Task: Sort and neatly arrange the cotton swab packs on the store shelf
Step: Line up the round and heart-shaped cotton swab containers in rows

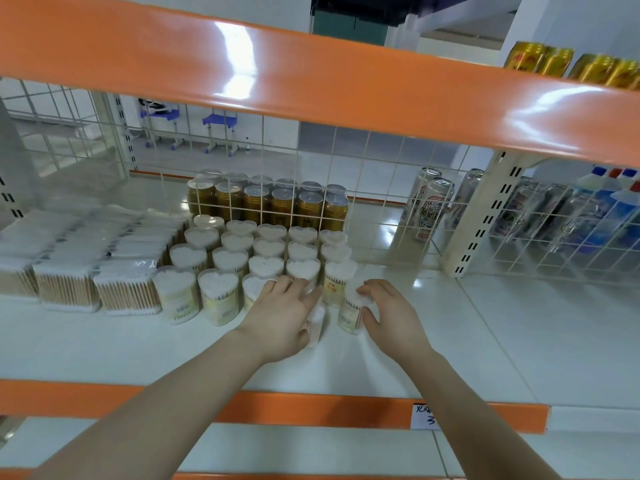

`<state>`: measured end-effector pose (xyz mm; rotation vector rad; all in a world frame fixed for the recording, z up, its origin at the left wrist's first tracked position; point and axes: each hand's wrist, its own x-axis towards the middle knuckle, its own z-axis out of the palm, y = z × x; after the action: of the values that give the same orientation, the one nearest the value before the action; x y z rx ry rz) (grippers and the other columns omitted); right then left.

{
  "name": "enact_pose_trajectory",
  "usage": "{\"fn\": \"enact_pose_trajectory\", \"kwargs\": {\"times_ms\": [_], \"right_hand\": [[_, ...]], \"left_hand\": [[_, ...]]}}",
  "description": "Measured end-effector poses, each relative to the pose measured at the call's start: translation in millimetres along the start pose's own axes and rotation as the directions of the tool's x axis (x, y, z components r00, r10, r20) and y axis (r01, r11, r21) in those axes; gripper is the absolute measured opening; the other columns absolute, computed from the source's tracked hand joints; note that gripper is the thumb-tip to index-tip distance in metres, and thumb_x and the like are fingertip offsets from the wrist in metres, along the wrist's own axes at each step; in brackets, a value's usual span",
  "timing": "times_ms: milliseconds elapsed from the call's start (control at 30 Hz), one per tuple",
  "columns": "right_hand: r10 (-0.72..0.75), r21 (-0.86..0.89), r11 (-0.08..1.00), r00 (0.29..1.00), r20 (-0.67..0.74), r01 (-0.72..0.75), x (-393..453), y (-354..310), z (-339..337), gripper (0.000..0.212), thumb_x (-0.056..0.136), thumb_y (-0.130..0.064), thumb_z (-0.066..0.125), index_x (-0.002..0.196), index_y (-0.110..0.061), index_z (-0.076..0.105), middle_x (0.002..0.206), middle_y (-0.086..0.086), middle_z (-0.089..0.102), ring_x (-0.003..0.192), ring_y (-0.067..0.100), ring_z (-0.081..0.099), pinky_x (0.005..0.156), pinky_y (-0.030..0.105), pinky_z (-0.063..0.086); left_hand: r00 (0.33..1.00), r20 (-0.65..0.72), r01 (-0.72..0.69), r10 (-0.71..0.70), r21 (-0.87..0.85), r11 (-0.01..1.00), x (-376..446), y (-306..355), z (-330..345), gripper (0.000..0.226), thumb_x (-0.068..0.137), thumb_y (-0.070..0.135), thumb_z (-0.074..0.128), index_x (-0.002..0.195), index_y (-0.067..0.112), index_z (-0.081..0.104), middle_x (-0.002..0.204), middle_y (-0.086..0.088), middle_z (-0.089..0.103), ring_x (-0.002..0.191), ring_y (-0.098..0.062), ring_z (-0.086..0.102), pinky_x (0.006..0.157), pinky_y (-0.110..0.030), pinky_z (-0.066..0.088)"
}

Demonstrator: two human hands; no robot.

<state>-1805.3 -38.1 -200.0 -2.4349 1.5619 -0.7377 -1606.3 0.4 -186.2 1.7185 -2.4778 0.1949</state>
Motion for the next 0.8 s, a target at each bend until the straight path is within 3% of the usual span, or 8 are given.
{"fn": "enact_pose_trajectory", "kwargs": {"times_ms": [200, 300, 367, 500, 667, 800], "right_hand": [[0.006, -0.005, 1.000, 1.000, -0.011, -0.006, 2, 0, -2, 0.034, 0.085, -0.004, 0.054, 0.118, -0.009, 0.057, 0.123, 0.003, 0.055, 0.109, 0.020, 0.050, 0.083, 0.016, 0.033], [0.010, -0.008, 1.000, 1.000, -0.020, -0.010, 5, -3, -1, 0.038, 0.087, -0.012, 0.057, 0.124, -0.010, 0.054, 0.126, 0.004, 0.052, 0.113, 0.019, 0.047, 0.088, 0.016, 0.031], [0.031, -0.011, 0.999, 0.999, -0.014, -0.032, 8, -4, 1, 0.042, 0.089, -0.018, 0.058, 0.129, -0.009, 0.051, 0.129, 0.004, 0.050, 0.115, 0.020, 0.045, 0.090, 0.016, 0.029], [0.054, -0.017, 0.998, 0.999, 0.005, -0.054, 11, -6, 1, 0.038, 0.090, -0.016, 0.056, 0.126, -0.009, 0.053, 0.126, 0.005, 0.051, 0.112, 0.019, 0.048, 0.086, 0.016, 0.031], [0.021, 0.016, 1.000, 0.998, 0.064, -0.022, 11, -3, -10, 0.031, 0.089, -0.009, 0.055, 0.120, -0.010, 0.057, 0.121, 0.004, 0.052, 0.108, 0.018, 0.051, 0.079, 0.016, 0.034], [0.015, 0.026, 1.000, 0.995, 0.096, -0.018, 11, 2, -17, 0.034, 0.089, -0.002, 0.051, 0.122, -0.011, 0.057, 0.124, 0.003, 0.051, 0.110, 0.018, 0.050, 0.084, 0.017, 0.036]], "left_hand": [[0.998, -0.060, 0.025, -0.024, 0.009, 1.000, -8, -5, -1, 0.058, 0.080, 0.041, 0.060, 0.130, 0.013, 0.048, 0.120, -0.009, 0.048, 0.111, -0.027, 0.044, 0.093, -0.033, 0.033], [0.994, -0.104, 0.025, -0.012, 0.126, 0.992, -10, -9, 0, 0.063, 0.049, 0.058, 0.078, 0.095, 0.016, 0.069, 0.085, -0.003, 0.058, 0.077, -0.021, 0.057, 0.067, -0.030, 0.047], [0.988, -0.156, 0.041, -0.019, 0.143, 0.989, -10, -9, 2, 0.062, 0.037, 0.062, 0.081, 0.078, 0.017, 0.070, 0.072, -0.001, 0.057, 0.066, -0.019, 0.057, 0.058, -0.028, 0.047], [0.978, -0.204, 0.080, -0.044, 0.167, 0.983, -10, -4, 3, 0.059, 0.032, 0.062, 0.081, 0.065, 0.015, 0.068, 0.065, -0.002, 0.057, 0.062, -0.020, 0.057, 0.055, -0.029, 0.046], [0.966, -0.246, 0.115, -0.081, 0.130, 0.985, -10, 2, 5, 0.056, 0.036, 0.059, 0.081, 0.063, 0.012, 0.065, 0.066, -0.005, 0.056, 0.062, -0.023, 0.055, 0.053, -0.032, 0.045], [0.960, -0.271, 0.094, -0.065, 0.093, 0.991, -14, -4, 13, 0.074, 0.033, 0.054, 0.085, 0.092, 0.013, 0.070, 0.084, -0.005, 0.063, 0.077, -0.025, 0.061, 0.064, -0.034, 0.051]]}}
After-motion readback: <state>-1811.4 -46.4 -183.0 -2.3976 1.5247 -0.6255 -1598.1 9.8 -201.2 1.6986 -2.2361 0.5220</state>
